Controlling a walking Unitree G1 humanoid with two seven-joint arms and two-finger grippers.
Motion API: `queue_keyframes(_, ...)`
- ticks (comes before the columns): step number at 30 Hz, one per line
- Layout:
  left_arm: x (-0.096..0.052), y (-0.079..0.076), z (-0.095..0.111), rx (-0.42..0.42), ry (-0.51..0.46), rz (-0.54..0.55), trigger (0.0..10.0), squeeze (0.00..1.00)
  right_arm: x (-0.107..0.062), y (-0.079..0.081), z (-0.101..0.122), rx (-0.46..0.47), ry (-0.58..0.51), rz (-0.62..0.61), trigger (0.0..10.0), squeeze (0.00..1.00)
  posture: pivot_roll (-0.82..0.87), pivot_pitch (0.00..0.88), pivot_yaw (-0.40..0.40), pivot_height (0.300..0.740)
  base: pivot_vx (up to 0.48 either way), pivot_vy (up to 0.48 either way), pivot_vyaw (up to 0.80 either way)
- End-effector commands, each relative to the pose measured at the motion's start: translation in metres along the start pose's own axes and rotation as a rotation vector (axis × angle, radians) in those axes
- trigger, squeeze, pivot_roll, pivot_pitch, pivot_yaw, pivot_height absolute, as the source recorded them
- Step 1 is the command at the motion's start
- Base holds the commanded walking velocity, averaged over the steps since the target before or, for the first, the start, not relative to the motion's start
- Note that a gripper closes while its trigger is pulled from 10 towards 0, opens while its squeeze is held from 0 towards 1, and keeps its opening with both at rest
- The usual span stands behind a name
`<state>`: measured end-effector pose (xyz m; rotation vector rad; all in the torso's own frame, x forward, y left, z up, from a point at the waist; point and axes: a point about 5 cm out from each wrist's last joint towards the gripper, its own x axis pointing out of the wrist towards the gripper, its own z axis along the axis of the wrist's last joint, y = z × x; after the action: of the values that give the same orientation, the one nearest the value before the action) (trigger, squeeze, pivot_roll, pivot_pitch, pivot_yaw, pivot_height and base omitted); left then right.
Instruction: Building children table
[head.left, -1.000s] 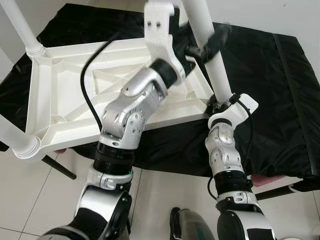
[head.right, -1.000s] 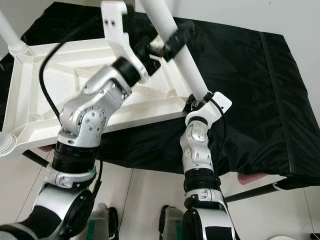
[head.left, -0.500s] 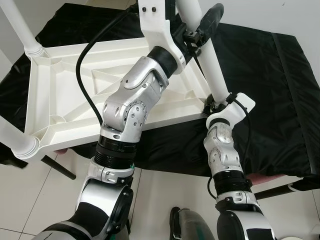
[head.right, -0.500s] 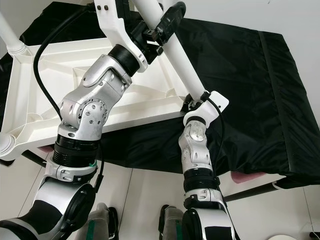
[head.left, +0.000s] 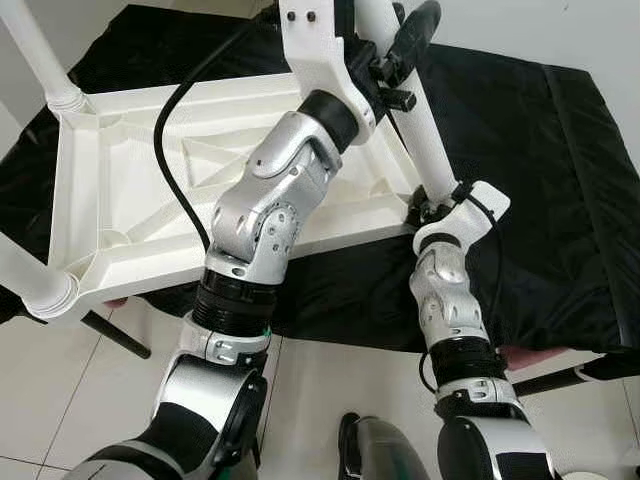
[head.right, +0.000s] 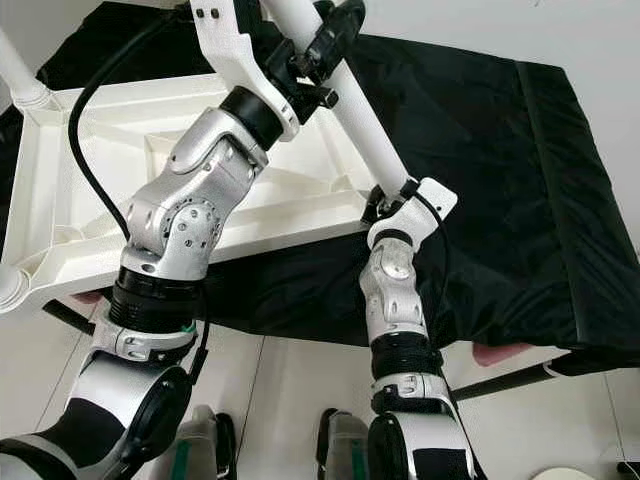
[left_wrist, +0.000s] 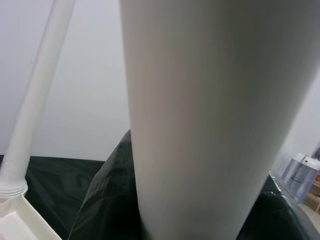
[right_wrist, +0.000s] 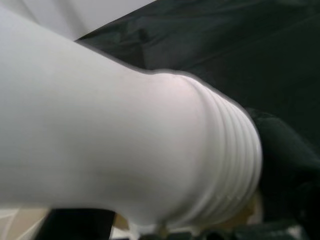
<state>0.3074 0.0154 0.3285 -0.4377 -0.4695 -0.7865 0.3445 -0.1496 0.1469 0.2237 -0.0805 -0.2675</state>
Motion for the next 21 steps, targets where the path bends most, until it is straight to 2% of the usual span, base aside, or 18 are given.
queue_keyframes(1, 0.011, -0.014, 0.006, -0.039, -0.054, 0.002, 10.0, 0.0, -0.001, 0.005, 0.006, -0.014, -0.039, 0.056, 10.0, 1.0, -0.03, 0.095, -0.034, 0.74, 0.0, 0.0, 0.0)
queue_keyframes(8, 0.013, -0.008, 0.012, -0.042, -0.08, 0.052, 10.0, 0.0, 0.001, 0.006, 0.017, -0.028, -0.093, 0.115, 10.0, 1.0, -0.03, 0.077, -0.037, 0.74, 0.0, 0.0, 0.0)
queue_keyframes(14, 0.016, -0.002, 0.021, -0.006, -0.103, 0.077, 10.0, 0.0, 0.002, 0.007, 0.035, -0.138, -0.182, 0.169, 10.0, 1.0, -0.03, 0.067, -0.041, 0.74, 0.0, 0.0, 0.0)
queue_keyframes(15, 0.017, 0.0, 0.023, 0.0, -0.107, 0.094, 10.0, 0.0, 0.002, 0.008, 0.04, -0.166, -0.212, 0.18, 10.0, 0.9, -0.03, 0.063, -0.041, 0.74, 0.0, 0.0, 0.0)
queue_keyframes(16, 0.017, 0.0, 0.023, 0.0, -0.107, 0.094, 10.0, 0.0, 0.002, 0.008, 0.04, -0.166, -0.212, 0.18, 10.0, 0.9, -0.03, 0.063, -0.041, 0.74, 0.0, 0.0, 0.0)
queue_keyframes(17, 0.018, 0.004, 0.025, 0.002, -0.117, 0.121, 10.0, 0.0, 0.002, 0.011, 0.046, -0.196, -0.245, 0.202, 10.0, 0.0, -0.03, 0.056, -0.04, 0.74, 0.0, 0.0, 0.0)
queue_keyframes(18, 0.019, 0.01, 0.031, 0.006, -0.14, 0.186, 10.0, 0.0, 0.001, 0.019, 0.055, -0.249, -0.304, 0.238, 10.0, 0.0, -0.03, 0.056, -0.04, 0.74, 0.0, 0.0, 0.0)
queue_keyframes(21, 0.02, 0.015, 0.033, 0.004, -0.151, 0.229, 10.0, 0.0, -0.001, 0.025, 0.06, -0.285, -0.348, 0.266, 10.0, 0.0, -0.03, 0.044, -0.037, 0.74, 0.0, 0.0, 0.0)
